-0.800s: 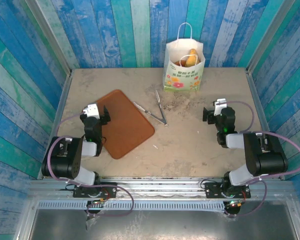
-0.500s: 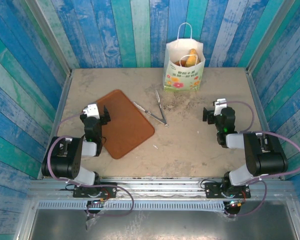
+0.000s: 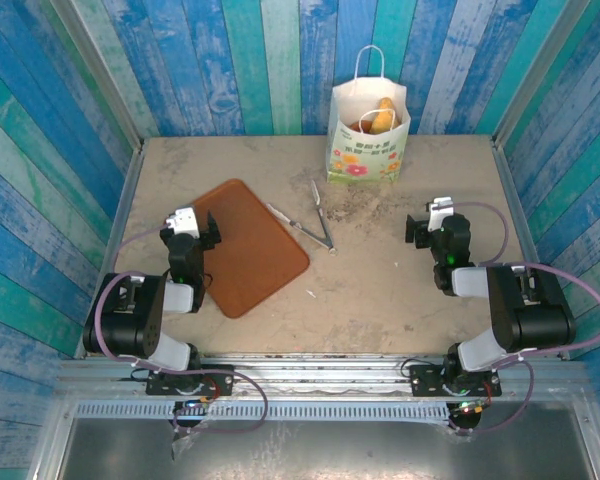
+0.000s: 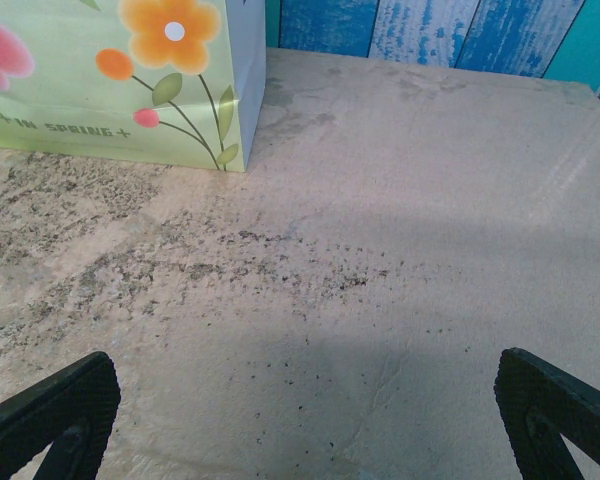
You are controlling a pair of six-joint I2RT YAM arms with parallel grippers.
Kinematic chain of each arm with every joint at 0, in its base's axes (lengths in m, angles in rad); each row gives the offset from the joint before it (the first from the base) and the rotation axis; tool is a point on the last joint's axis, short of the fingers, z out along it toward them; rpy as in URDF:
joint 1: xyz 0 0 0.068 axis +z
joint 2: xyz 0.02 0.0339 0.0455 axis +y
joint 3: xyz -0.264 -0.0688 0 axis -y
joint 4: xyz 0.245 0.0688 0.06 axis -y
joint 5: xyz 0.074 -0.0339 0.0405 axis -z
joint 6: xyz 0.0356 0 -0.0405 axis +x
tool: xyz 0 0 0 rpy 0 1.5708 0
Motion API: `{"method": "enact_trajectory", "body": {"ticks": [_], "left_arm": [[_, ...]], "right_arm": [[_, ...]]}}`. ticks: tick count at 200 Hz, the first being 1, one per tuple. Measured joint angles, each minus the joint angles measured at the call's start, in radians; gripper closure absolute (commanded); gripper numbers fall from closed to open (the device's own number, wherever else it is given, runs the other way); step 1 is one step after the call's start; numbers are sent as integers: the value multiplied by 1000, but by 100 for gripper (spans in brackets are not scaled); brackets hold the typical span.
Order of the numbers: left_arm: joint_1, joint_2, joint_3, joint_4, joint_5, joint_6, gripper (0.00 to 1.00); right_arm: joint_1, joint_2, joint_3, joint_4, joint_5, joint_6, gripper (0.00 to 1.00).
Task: Take the fake bread out of the paper bag
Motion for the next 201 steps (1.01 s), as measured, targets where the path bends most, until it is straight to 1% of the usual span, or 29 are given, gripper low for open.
{"method": "enact_trajectory", "body": {"ticks": [37, 62, 70, 86, 108, 124, 147, 159, 173, 201], "left_arm": [[0, 0, -8, 22, 1, 0, 6], [0, -6, -47, 57, -1, 0, 6], [0, -22, -55, 40, -4, -2, 6], [0, -99, -48, -54, -14, -13, 6], [0, -254, -4, -212, -43, -60, 6], [0, -347, 27, -301, -75, -114, 6], [1, -440, 88, -465, -106, -230, 6], [3, -480, 105, -520, -78, -285, 6], [4, -512, 105, -553, 5, -335, 6], [4, -523, 105, -604, 209, -420, 6]], "right_arm": [[0, -3, -6, 10, -12, -8, 0], [7, -29, -48, 46, -26, -24, 0], [10, -41, -57, 45, -28, -27, 0], [12, -85, -59, 19, -31, -31, 0], [12, -189, 25, -183, -26, -1, 0], [13, -243, 95, -286, -23, 32, 0], [12, -329, 173, -468, -2, 144, 0], [11, -360, 216, -578, -11, 214, 0], [10, -382, 238, -648, -57, 261, 0], [10, -393, 238, -727, -272, 335, 1]]}}
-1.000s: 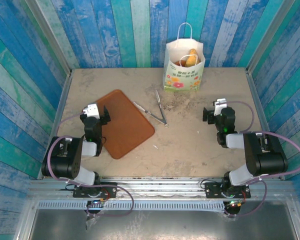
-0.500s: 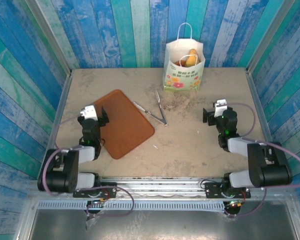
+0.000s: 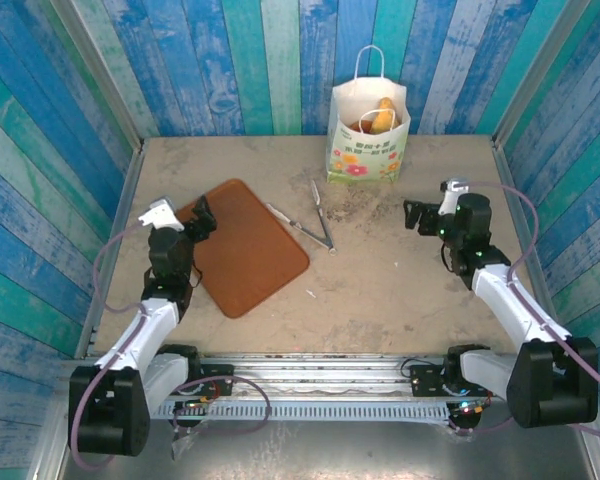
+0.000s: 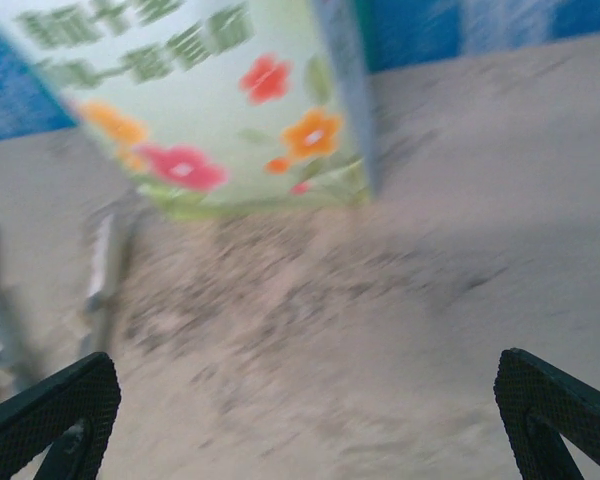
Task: Take the fake bread out of the paper bag
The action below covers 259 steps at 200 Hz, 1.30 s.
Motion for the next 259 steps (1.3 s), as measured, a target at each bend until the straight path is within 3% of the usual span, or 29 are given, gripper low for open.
{"method": "enact_trajectory", "body": {"ticks": [25, 61, 101, 148, 201, 212, 259], "left_arm": [[-6, 5, 15, -66, 174, -76, 5], [-33, 39, 80, -182, 319, -114, 3], [-63, 39, 85, -283, 398, -127, 4], [-66, -56, 36, -338, 410, -135, 6], [-70, -63, 33, -368, 436, -137, 5], [-72, -63, 31, -370, 444, -140, 4], [-77, -67, 24, -377, 460, -142, 4]], "right_arm": [[36, 40, 0, -13, -165, 56, 4], [201, 141, 46, -93, -206, 67, 8], [389, 258, 165, -168, -129, 45, 13], [544, 477, 366, -276, 43, 8, 19], [579, 745, 632, -397, 218, 21, 30], [578, 785, 671, -418, 242, 34, 37], [573, 890, 752, -468, 289, 86, 40]]}}
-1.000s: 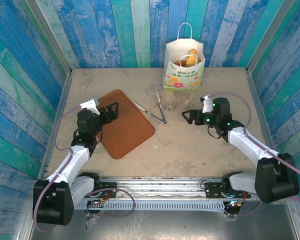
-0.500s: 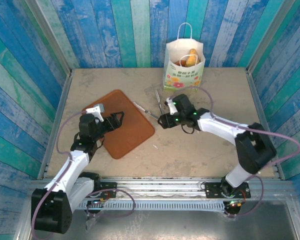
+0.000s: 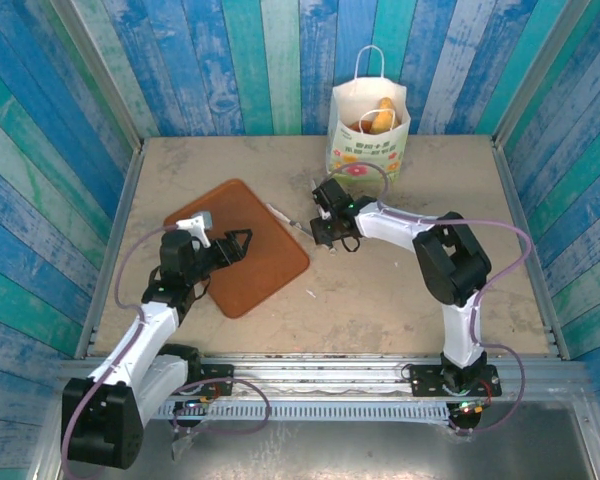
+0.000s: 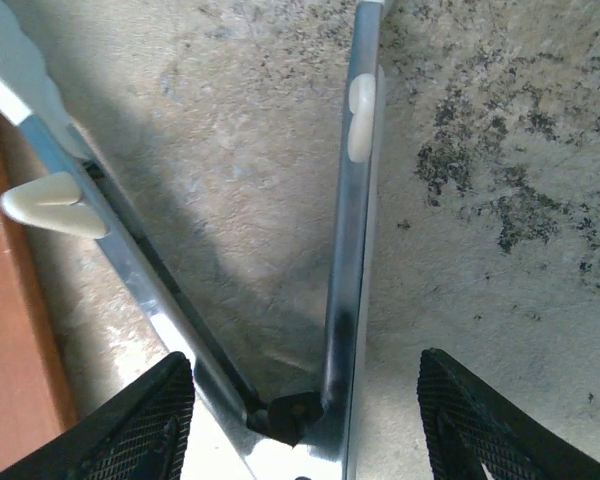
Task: Take the fake bread out of the paper bag
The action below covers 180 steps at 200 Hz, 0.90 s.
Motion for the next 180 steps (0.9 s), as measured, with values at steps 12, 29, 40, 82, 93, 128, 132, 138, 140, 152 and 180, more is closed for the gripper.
{"method": "enact_trajectory", "body": {"ticks": [12, 29, 40, 82, 93, 128, 132, 138, 140, 152, 180], "left_arm": [[0, -1, 0, -2, 1, 0, 4], [-2, -1, 0, -3, 8, 0, 3], [-3, -2, 0, -2, 11, 0, 3], [-8, -6, -10, -6, 17, -5, 2], [-9, -8, -10, -9, 17, -6, 1], [-13, -10, -10, -14, 19, -8, 3], [-14, -10, -10, -15, 18, -8, 3], [-15, -10, -10, -16, 19, -8, 4], [-16, -10, -10, -17, 19, -9, 4], [-18, -10, -10, -18, 20, -8, 4], [-24, -10, -10, -23, 20, -9, 4]], "right_arm": [[-4, 14, 13, -2, 1, 9, 40], [-15, 31, 39, -2, 1, 22, 41], [-25, 38, 44, 3, 0, 27, 41], [-50, 73, 57, 10, -8, 40, 44], [-52, 83, 58, 14, -5, 40, 47], [-52, 88, 59, 22, -2, 37, 51], [-52, 88, 57, 24, -2, 37, 52], [-52, 85, 50, 31, 2, 36, 52], [-52, 84, 47, 34, 2, 35, 52], [-52, 68, 17, 60, 5, 32, 52], [-52, 11, -70, 80, 11, 29, 55]]}}
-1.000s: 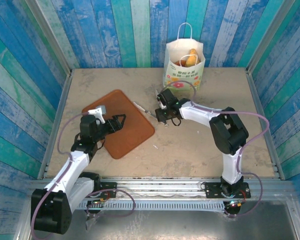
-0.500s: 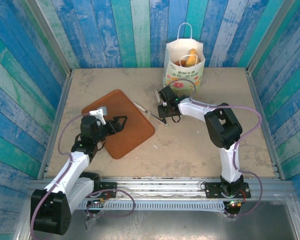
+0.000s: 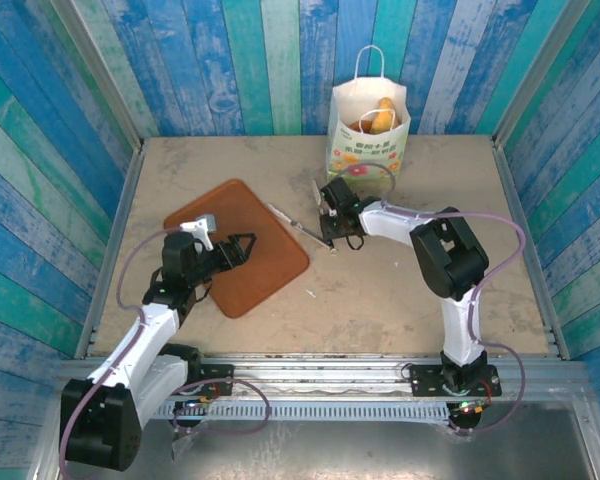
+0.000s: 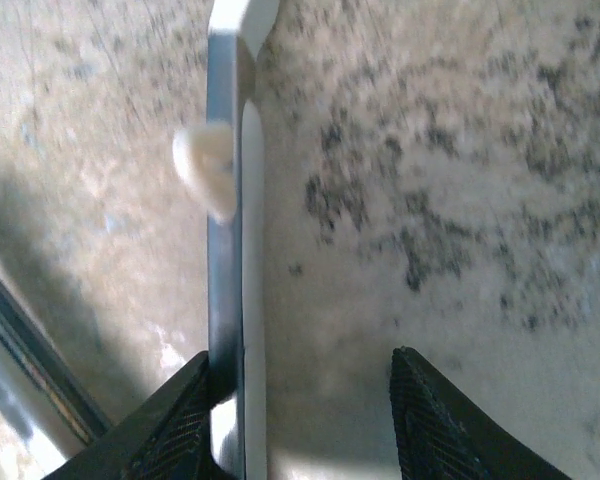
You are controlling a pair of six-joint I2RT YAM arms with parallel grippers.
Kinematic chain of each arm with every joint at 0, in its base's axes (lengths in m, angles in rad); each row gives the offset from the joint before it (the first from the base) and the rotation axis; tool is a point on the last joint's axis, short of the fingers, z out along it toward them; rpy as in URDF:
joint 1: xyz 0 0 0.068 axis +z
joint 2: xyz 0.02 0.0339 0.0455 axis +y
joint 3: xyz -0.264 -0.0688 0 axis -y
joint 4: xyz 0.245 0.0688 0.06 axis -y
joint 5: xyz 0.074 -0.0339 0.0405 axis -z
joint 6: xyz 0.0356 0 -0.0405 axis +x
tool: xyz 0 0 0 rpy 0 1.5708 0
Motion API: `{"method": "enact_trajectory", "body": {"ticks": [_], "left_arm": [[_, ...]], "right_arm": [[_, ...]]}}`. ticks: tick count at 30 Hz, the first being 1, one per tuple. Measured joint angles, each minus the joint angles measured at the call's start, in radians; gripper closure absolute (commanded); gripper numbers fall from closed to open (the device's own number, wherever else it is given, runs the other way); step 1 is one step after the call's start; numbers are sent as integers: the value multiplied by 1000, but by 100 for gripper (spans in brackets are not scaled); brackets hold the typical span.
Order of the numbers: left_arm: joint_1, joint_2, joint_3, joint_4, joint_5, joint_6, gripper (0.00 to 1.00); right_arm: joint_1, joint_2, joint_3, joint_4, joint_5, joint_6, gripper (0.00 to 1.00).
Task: Take the fake bread out of the paper bag
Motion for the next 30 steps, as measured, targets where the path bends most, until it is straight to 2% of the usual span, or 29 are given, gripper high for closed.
{"method": "enact_trajectory", "body": {"ticks": [3, 6, 17, 25, 30], "left_arm": [[-6, 0, 0, 0, 0, -3, 5], [-19, 0, 0, 0, 2, -3, 7], [-127, 77, 47, -63, -5, 26, 12], [-196, 192, 92, -105, -39, 54, 13], [-244, 243, 108, -105, -53, 55, 13]], "right_arm": [[0, -52, -73, 2, 8, 0, 58], [-21, -129, -174, 0, 13, 2, 64], [-168, -435, -507, -116, 37, 32, 69], [-500, -534, -598, -122, -46, 69, 70], [-650, -528, -596, -103, -111, 79, 73]]}}
